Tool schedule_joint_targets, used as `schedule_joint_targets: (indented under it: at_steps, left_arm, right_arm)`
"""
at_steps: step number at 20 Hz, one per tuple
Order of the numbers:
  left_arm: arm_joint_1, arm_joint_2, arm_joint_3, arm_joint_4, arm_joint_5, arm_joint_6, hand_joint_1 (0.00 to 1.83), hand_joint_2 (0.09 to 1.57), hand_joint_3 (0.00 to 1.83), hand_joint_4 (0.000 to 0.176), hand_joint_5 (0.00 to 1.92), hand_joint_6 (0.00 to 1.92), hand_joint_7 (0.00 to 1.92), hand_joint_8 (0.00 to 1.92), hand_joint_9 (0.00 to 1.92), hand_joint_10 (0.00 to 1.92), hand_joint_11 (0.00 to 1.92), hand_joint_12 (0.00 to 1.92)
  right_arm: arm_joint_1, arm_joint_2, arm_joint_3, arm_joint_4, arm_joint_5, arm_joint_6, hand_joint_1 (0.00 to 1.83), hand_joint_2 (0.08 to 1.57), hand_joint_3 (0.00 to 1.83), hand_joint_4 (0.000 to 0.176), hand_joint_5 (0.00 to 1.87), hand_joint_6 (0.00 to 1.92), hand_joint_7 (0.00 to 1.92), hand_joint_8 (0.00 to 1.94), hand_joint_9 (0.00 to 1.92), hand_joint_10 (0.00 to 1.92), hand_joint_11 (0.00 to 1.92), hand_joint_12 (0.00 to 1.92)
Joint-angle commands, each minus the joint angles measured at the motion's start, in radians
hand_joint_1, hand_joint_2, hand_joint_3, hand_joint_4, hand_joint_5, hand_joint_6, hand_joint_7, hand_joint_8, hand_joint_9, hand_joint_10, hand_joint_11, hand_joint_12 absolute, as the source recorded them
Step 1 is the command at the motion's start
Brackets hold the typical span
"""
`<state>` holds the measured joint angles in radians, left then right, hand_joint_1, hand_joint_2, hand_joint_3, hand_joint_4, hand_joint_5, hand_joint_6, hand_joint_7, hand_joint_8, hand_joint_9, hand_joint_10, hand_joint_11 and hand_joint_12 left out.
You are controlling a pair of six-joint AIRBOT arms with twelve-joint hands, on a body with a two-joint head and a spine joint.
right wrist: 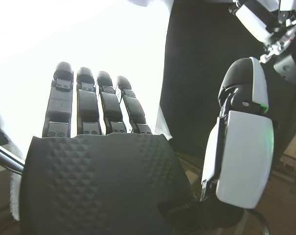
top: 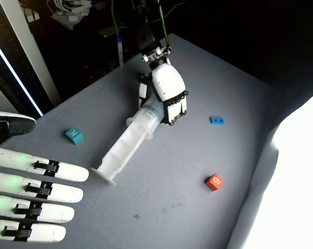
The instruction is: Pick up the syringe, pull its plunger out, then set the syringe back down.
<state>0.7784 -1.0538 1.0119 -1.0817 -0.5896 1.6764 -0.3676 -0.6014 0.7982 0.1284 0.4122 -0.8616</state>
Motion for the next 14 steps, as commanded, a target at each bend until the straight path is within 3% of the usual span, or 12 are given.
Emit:
schedule_joint_targets:
  at_steps: [1,2,4,6,7,8,9,10,12,13,14]
  left_arm:
    - [-0.003,-0.003,0.003,0.044,-0.083,-0.005,1.17,1.22,0.0,0.0,0.7,1.4,0.86,1.21,0.78,0.94,0.52,1.37]
    - [0.003,-0.005,0.003,0.046,-0.086,-0.011,1.16,1.23,0.0,0.0,0.69,1.41,0.85,1.22,0.78,0.96,0.53,1.39]
    - [0.01,-0.007,0.003,0.046,-0.09,-0.015,1.14,1.25,0.0,0.0,0.68,1.39,0.77,1.4,0.68,1.23,0.49,1.58]
    - [0.015,-0.007,0.003,0.046,-0.091,-0.016,1.13,1.28,0.0,0.0,0.63,1.41,0.73,1.52,0.6,1.34,0.42,1.61]
    - [0.016,-0.007,0.003,0.045,-0.092,-0.016,1.11,1.31,0.0,0.0,0.58,1.49,0.7,1.53,0.53,1.25,0.33,1.56]
    - [0.016,-0.007,0.003,0.045,-0.092,-0.016,1.02,1.26,0.0,0.0,0.44,1.0,0.51,1.14,0.45,1.18,0.25,1.52]
    - [0.016,-0.007,0.003,0.045,-0.092,-0.016,0.93,1.18,0.0,0.0,0.37,0.68,0.39,0.96,0.34,1.09,0.15,1.44]
    - [0.016,-0.007,0.003,0.045,-0.092,-0.016,0.89,1.12,0.0,0.0,0.36,0.44,0.38,0.7,0.34,0.86,0.09,1.29]
    - [0.016,-0.007,0.003,0.045,-0.092,-0.016,0.83,1.05,0.0,0.0,0.35,0.15,0.41,0.31,0.34,0.5,0.01,1.05]
    - [0.016,-0.007,0.003,0.045,-0.092,-0.016,0.81,1.0,0.0,0.0,0.37,0.07,0.46,0.19,0.38,0.38,0.0,1.0]
    - [0.016,-0.007,0.003,0.045,-0.092,-0.016,0.83,0.96,0.0,0.0,0.37,0.03,0.48,0.11,0.4,0.3,0.0,0.94]
  right_arm:
    - [0.004,0.007,-0.001,0.001,0.127,0.007,0.62,0.9,0.01,0.0,0.0,0.0,0.0,0.0,0.0,0.0,0.02,0.01]
    - [0.004,0.007,-0.001,0.001,0.127,0.007,0.57,0.89,0.0,0.0,0.0,0.0,0.0,0.0,0.0,0.0,0.01,0.01]
    - [0.004,0.007,-0.001,0.0,0.129,0.007,0.59,0.89,0.0,0.0,0.0,0.0,0.0,0.0,0.01,0.0,0.05,0.03]
    - [0.004,0.006,-0.001,0.0,0.129,0.007,0.6,0.88,0.0,0.0,0.01,0.0,0.0,0.0,0.03,0.01,0.07,0.04]
    - [0.003,0.006,-0.001,0.0,0.13,0.007,0.64,0.87,0.0,0.0,0.02,0.01,0.02,0.01,0.04,0.01,0.08,0.05]
    - [0.003,0.006,-0.001,-0.001,0.13,0.007,0.62,0.89,0.0,0.0,0.02,0.01,0.01,0.0,0.04,0.01,0.07,0.05]
    - [0.002,0.006,-0.001,-0.001,0.13,0.007,0.58,0.89,0.0,0.0,0.0,0.0,0.0,0.0,0.02,0.0,0.04,0.05]
    - [0.002,0.006,-0.001,-0.001,0.13,0.007,0.6,0.89,0.0,0.0,0.0,0.0,0.0,0.0,0.03,0.0,0.05,0.05]
    - [0.002,0.006,-0.001,-0.001,0.131,0.007,0.57,0.92,0.0,0.0,0.0,0.0,0.0,0.0,0.01,0.0,0.0,0.13]
    - [0.001,0.006,-0.001,-0.001,0.132,0.007,0.56,0.93,0.0,0.0,0.0,0.0,0.0,0.0,0.0,0.0,0.0,0.11]
    - [0.001,0.006,-0.001,-0.001,0.132,0.007,0.58,0.91,0.0,0.0,0.0,0.0,0.0,0.0,0.02,0.0,0.0,0.21]
